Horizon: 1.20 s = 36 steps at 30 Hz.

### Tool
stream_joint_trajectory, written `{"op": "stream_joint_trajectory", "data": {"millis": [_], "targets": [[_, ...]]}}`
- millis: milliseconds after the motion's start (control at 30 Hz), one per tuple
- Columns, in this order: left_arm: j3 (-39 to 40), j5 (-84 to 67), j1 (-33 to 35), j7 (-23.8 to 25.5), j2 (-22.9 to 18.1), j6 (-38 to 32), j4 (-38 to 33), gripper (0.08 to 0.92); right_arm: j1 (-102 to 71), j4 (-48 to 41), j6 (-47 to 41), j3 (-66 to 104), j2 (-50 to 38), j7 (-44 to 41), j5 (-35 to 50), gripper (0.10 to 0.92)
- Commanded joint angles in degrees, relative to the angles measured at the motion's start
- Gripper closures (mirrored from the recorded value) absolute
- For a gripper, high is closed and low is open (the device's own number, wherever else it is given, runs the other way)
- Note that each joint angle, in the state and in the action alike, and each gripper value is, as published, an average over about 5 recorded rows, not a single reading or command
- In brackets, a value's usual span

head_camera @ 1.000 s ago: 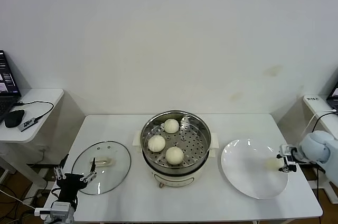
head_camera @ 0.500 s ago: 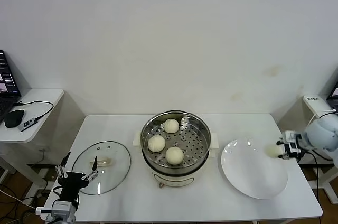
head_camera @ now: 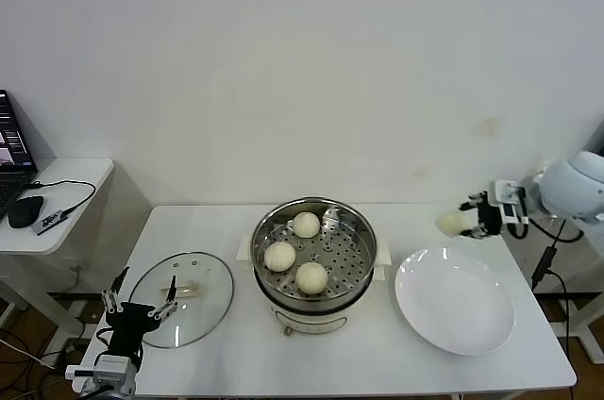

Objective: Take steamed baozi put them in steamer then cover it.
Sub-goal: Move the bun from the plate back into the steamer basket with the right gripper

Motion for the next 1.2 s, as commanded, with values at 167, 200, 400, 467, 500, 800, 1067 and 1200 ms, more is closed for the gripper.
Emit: {"op": "stream_joint_trajectory", "data": {"millis": [167,200,400,467,500,800,1067,1200], "targets": [[-0.1,0.0,0.0,0.0,-0.5,-0.1,0.7,0.177,23.5,4.3,-10.6,-22.2,18.0,6.4,19.1,0.509],[-0.1,0.0,0.0,0.0,-0.6,-0.1,0.8,0.177,23.1,4.3,-11.3,-22.5,19.2,7.0,20.0,0.510],[-0.4,0.0,-0.1,-0.1,-1.2,-0.1,1.0,0.177,19.1,2.8,-14.8,-23.7,25.5,11.0,21.8,0.508],[-0.7,-0.1,0.0,-0.1,-1.3,-0.1,1.0,0.177,17.4,1.8,-15.6,-23.7,26.7,12.1,21.2,0.508],[-0.9,-0.1,0.0,-0.1,-1.3,-0.1,1.0,0.177,16.5,1.3,-16.0,-23.7,27.3,12.5,20.7,0.508],[-1.9,-0.6,0.2,-0.2,-1.2,-0.3,1.4,0.177,9.7,-3.4,-17.7,-23.4,30.0,14.5,13.3,0.515],[-1.7,-0.7,-0.3,-0.2,-1.3,-0.4,2.3,0.177,8.0,-5.5,-17.6,-23.7,30.8,15.0,8.9,0.512],[-1.6,-0.8,-0.5,-0.2,-1.3,-0.5,2.6,0.177,7.3,-5.9,-17.6,-23.8,31.1,15.2,8.1,0.511]]}}
